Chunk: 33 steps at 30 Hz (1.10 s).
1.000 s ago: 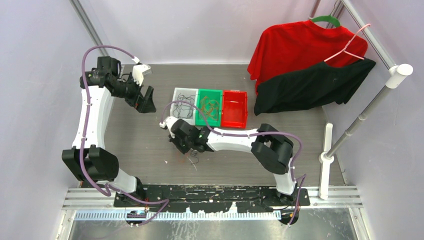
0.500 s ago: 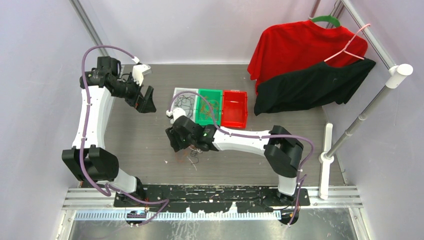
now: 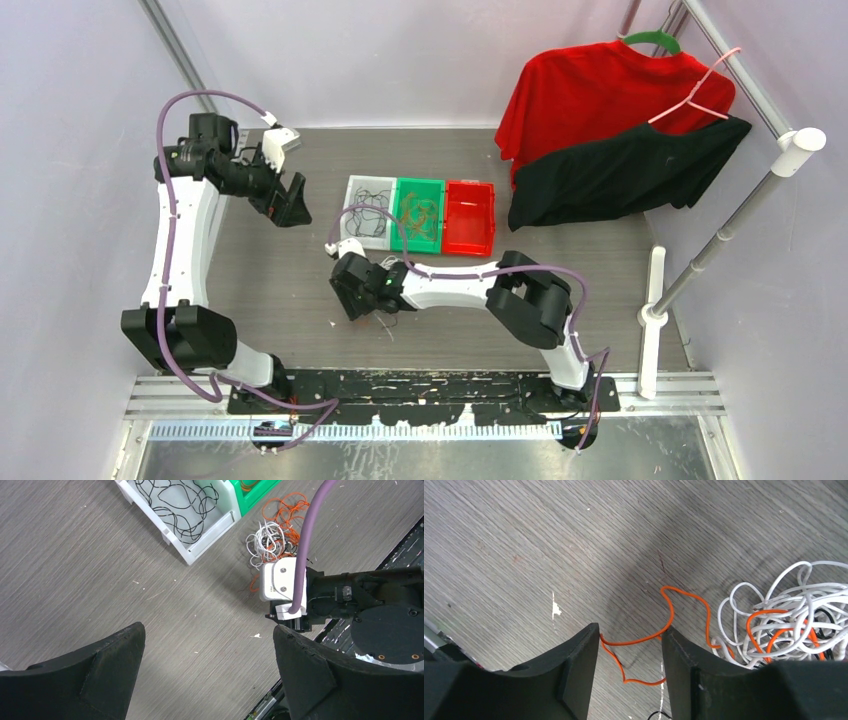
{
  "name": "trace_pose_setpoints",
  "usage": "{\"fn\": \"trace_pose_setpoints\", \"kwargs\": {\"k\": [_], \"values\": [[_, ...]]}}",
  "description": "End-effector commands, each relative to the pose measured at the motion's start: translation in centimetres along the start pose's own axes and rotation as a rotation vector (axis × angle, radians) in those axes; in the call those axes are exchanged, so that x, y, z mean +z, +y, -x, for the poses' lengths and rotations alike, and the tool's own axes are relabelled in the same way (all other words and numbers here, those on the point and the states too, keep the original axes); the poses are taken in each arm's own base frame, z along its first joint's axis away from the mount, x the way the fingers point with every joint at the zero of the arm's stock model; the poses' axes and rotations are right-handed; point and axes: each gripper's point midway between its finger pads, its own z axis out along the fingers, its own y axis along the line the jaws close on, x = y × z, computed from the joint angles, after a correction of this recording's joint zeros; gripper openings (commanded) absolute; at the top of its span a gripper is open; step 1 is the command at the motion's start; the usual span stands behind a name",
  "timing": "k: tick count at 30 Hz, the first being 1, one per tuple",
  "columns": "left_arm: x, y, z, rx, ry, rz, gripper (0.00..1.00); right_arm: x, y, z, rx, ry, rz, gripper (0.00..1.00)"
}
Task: Untangle the cables
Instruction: Untie the cable.
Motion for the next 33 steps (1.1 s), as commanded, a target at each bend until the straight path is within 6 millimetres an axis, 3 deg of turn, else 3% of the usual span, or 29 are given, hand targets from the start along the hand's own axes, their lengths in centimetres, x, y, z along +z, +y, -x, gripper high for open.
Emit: {"fn": "trace_pose_setpoints", "kwargs": {"k": [1,4,8,9,14,20,24,28,33], "values": [[-0.8,-0.8,0.9,0.024,-0.051,-0.014,0.98,-0.5,1.6,3.0,0.005,-0.091,0.008,0.51],[-0.7,-0.9,0.9,0.017,-0.052,-0.019,0.98,-0.7,1.9,3.7,0.004,-0.135,0.024,0.36],[-0.8,-1.3,0.4,0.029,-0.041,-0.026,0.98,-1.3,2.2,4.8,-0.017,-0.185,0.047,0.04],[-0.8,-1.2,0.4,0.037,-0.041,-0.024,0.98,-1.6,2.5,5.0,-0.020,-0.202,0.066,0.02],[-1.2,-1.8,1.0,0.039,-0.051,-0.056,0.98,-6.0,4.6,8.7,-0.048,-0.328,0.203,0.01],[-1.1,-4.6,1.0,0.064,-0.119,-0.179,0.99,-15.0,5.1,14.2,-0.047,-0.494,0.401,0.01],[-1.4,-7.1,1.2,0.091,-0.192,-0.285,0.99,-20.5,4.6,16.3,-0.008,-0.582,0.552,0.01],[-1.5,-9.7,1.4,0.097,-0.292,-0.399,1.00,-24.2,4.2,17.3,0.004,-0.626,0.657,0.01],[-1.4,-11.8,1.8,0.097,-0.418,-0.504,1.00,-26.6,4.3,18.4,0.026,-0.663,0.746,0.01]]}}
